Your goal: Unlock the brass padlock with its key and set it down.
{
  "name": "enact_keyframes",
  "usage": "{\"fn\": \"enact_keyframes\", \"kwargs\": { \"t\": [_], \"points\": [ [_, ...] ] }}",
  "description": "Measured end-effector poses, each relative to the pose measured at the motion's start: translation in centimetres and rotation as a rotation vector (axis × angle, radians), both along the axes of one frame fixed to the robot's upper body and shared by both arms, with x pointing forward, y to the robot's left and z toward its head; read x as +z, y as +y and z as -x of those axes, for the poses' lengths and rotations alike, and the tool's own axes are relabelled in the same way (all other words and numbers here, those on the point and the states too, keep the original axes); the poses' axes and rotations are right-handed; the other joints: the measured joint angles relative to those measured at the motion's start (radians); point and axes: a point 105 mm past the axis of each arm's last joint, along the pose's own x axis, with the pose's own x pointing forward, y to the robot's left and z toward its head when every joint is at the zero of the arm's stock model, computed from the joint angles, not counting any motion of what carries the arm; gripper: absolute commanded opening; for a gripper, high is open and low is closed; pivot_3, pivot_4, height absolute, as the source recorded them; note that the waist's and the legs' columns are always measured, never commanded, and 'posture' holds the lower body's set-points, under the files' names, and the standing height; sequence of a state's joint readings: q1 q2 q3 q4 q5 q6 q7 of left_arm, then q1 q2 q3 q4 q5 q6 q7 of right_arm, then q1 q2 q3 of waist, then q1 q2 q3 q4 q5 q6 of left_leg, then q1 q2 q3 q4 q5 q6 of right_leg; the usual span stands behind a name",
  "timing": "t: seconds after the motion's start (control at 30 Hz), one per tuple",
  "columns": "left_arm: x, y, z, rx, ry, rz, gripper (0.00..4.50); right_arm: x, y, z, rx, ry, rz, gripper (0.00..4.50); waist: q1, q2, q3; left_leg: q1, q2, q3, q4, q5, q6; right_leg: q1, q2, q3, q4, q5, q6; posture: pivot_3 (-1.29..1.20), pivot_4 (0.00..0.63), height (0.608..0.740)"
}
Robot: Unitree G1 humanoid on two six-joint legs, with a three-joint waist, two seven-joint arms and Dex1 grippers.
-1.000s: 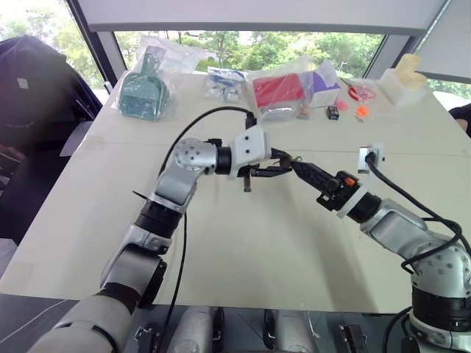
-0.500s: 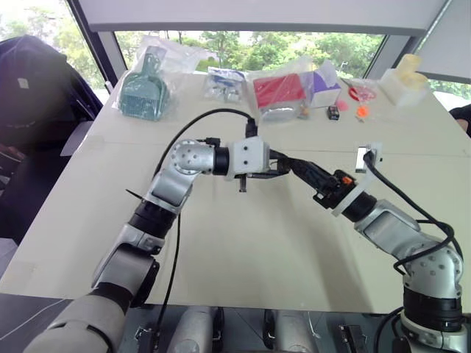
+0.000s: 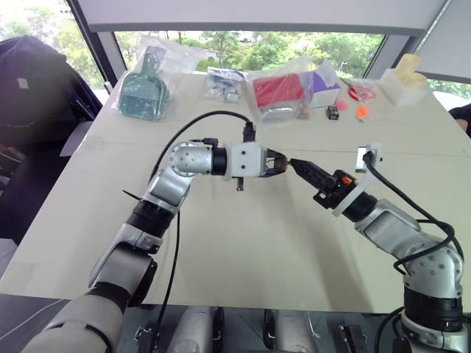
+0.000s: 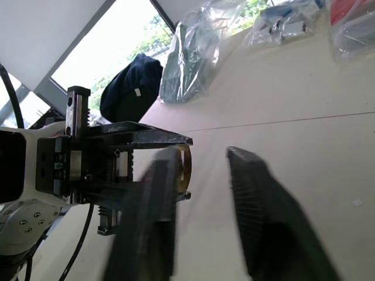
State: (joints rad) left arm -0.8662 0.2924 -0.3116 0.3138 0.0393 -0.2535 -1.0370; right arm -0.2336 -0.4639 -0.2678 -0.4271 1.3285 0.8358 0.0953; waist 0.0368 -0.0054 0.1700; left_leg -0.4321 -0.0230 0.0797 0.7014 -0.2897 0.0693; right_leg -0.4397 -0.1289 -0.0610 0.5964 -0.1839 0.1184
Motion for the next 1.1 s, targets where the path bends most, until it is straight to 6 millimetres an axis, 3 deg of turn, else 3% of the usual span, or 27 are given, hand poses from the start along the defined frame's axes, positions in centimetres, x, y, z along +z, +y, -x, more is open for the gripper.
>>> {"fn": "enact_keyframes", "kwargs": {
  "t": [0.33, 0.83, 1.1],
  "points": [
    [0.5, -0.1, 0.1, 0.002, -0.113, 0.008, 0.7, -0.1, 0.2, -0.2, -0.002, 0.017, -0.027, 0.07, 0.0, 0.0, 0.0, 0.0, 0.0, 0.0, 0.0, 0.0, 0.0, 0.0, 0.0, 0.0, 0.0, 0.0, 0.0, 0.0, 0.15, 0.735],
    [0.5, 0.6, -0.3, 0.044, -0.501, 0.021, 0.7, -0.1, 1.1, -0.9, -0.056, 0.148, -0.311, 0.07, 0.0, 0.0, 0.0, 0.0, 0.0, 0.0, -0.001, 0.0, 0.0, 0.0, 0.0, 0.0, 0.001, 0.001, 0.001, 0.0, 0.15, 0.735],
    [0.6, 0.4, -0.5, 0.054, -0.642, 0.008, 0.7, 0.0, 1.1, -1.2, -0.083, 0.196, -0.374, 0.07, -0.001, 0.0, 0.0, 0.001, 0.0, 0.001, -0.001, 0.0, 0.0, 0.0, 0.0, 0.0, 0.001, 0.001, 0.002, 0.0, 0.15, 0.735]
  ]
}}
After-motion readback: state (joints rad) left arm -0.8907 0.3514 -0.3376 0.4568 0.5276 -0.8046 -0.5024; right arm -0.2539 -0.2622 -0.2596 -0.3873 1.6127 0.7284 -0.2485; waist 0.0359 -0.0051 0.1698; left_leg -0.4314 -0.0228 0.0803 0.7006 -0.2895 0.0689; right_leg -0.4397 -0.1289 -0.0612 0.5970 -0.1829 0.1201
